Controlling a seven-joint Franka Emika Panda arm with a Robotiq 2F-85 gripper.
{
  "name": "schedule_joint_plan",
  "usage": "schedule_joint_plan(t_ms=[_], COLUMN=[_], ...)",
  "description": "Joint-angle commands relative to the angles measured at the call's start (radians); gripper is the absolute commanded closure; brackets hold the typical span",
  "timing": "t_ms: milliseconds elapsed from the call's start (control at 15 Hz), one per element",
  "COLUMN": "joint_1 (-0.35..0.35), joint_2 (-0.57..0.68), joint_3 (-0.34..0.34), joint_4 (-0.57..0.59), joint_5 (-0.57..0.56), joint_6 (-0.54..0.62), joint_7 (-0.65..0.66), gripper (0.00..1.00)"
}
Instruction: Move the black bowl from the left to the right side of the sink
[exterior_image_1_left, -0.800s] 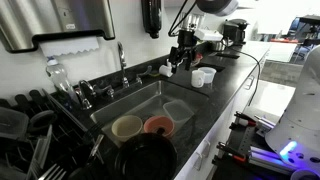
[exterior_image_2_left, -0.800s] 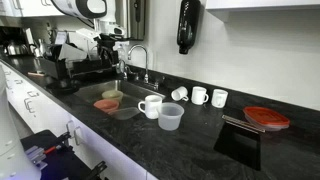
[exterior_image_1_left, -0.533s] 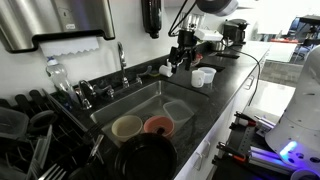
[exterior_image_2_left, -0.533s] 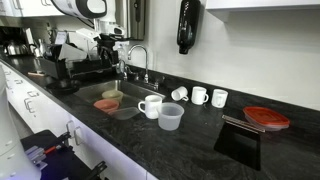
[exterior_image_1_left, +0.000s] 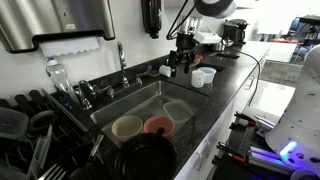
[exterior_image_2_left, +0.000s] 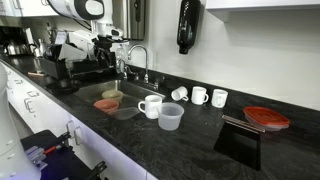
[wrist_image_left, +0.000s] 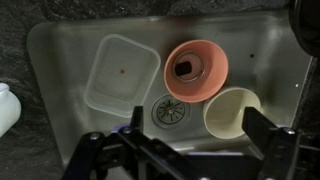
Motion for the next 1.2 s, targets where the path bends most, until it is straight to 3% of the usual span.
schedule_joint_plan(t_ms=[0, 200, 867, 1133], joint_1=[0.029, 0.065, 0.069, 0.141], joint_2=[0.046, 0.074, 0.064, 0.124], joint_3=[0.031, 0.056, 0.062, 0.093], joint_4=[0.037, 0.069, 0.055, 0.101], joint_5=[-0.033, -0.064, -0.084, -0.045], joint_6=[-0.023, -0.038, -0.007, -0.003], joint_7=[-0.046, -0.107, -0.086, -0.182], gripper=[0.0, 0.0, 0.0, 0.0])
